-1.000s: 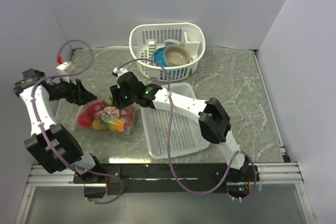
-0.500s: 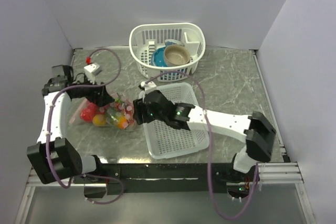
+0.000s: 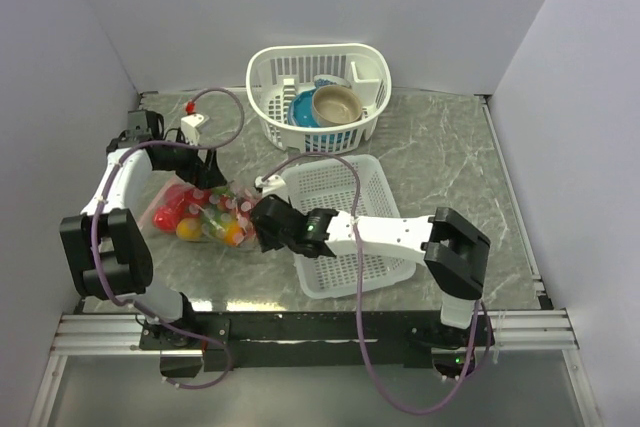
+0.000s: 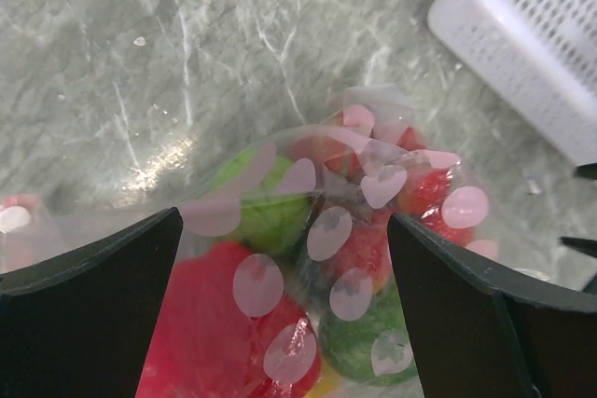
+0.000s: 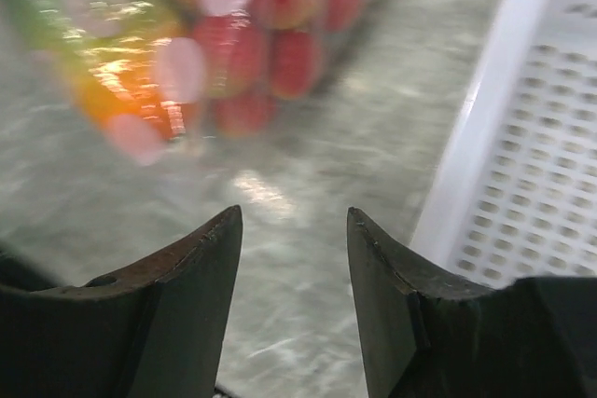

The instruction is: Open the zip-top bag and remove the fake food

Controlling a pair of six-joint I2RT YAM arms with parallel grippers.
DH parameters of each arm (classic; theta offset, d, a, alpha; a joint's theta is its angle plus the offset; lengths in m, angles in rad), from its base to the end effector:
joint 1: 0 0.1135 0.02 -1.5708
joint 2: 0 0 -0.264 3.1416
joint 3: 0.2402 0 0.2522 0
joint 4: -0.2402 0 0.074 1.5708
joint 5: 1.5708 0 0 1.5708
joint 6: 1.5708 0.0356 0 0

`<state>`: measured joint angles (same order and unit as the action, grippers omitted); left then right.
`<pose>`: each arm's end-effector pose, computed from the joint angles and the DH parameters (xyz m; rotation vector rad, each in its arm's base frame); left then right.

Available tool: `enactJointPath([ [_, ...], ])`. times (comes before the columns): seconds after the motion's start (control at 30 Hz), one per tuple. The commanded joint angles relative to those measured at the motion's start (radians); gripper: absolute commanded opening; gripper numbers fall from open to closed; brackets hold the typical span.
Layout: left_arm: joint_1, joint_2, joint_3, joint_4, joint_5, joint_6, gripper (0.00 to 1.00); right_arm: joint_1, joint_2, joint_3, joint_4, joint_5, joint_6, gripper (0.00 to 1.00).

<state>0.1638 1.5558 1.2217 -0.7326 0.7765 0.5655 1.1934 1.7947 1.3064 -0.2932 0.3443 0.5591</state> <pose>0.3150 0.0268 0.2668 0.7041 2.2301 -0.6751 0.1584 0.3669 0.2333 -0.5688 2.2763 0.4885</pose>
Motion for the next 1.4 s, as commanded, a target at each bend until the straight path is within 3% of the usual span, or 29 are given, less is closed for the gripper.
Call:
enactJointPath([
  [0.0, -0.043, -0.040, 0.001, 0.007, -0.118, 0.053, 0.99, 0.074, 0.029, 0.106, -0.135, 0.286, -0.021, 0.57],
  [0.13, -0.043, -0.049, -0.036, -0.004, -0.144, 0.050, 0.99, 0.061, 0.103, 0.180, -0.233, 0.306, 0.027, 0.55],
  [0.27, -0.004, -0.108, -0.109, -0.011, -0.145, 0.063, 0.99, 0.035, 0.091, 0.145, -0.167, 0.227, 0.039, 0.54],
  [0.4, 0.049, -0.163, -0.156, -0.008, -0.132, 0.076, 0.99, 0.118, 0.011, 0.053, 0.093, 0.139, -0.123, 0.62],
  [0.5, 0.051, -0.171, -0.153, -0.016, -0.120, 0.071, 0.99, 0.167, 0.070, 0.122, 0.082, 0.093, -0.156, 0.69],
  [0.57, 0.051, -0.174, -0.151, -0.008, -0.108, 0.051, 0.99, 0.173, 0.113, 0.174, 0.083, 0.039, -0.177, 0.82],
  [0.67, 0.051, -0.181, -0.151, -0.002, -0.097, 0.031, 0.99, 0.170, 0.124, 0.174, 0.166, -0.079, -0.174, 0.86],
  [0.87, 0.052, -0.218, -0.166, -0.039, -0.117, 0.063, 0.99, 0.058, 0.276, 0.372, -0.014, -0.100, -0.039, 0.76],
  [0.97, 0.065, -0.250, -0.209, -0.042, -0.128, 0.102, 0.99, -0.020, 0.285, 0.354, -0.020, -0.136, 0.010, 0.72],
  [1.13, 0.127, -0.205, -0.298, -0.018, -0.155, 0.158, 0.99, -0.090, 0.246, 0.263, 0.052, -0.156, 0.038, 0.71],
  [1.37, 0.152, -0.206, -0.323, -0.100, -0.115, 0.227, 0.99, -0.138, 0.311, 0.402, -0.029, -0.136, 0.018, 0.72],
])
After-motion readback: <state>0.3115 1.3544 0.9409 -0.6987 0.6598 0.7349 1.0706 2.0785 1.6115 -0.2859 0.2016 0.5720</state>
